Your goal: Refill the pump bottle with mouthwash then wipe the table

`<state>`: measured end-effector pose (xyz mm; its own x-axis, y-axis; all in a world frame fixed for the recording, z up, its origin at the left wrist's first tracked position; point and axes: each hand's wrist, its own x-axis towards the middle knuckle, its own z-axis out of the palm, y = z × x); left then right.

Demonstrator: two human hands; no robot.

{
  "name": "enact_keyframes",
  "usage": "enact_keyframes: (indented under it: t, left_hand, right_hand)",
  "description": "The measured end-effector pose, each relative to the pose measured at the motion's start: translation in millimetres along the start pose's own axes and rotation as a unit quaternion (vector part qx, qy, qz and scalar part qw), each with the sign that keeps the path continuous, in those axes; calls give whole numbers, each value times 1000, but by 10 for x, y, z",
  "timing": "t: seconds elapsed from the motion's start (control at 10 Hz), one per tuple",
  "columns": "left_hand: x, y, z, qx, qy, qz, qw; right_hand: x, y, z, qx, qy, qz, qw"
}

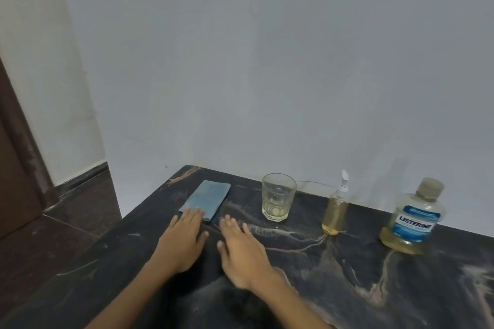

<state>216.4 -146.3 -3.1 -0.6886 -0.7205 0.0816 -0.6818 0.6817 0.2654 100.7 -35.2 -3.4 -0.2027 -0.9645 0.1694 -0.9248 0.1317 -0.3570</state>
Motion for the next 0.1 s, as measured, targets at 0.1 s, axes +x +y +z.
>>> enact_keyframes:
  t: [0.1]
  left_hand:
    - [-445,142,4,-59,19,20,998]
  right_hand:
    - [-641,212,-125,3,4,25,1000]
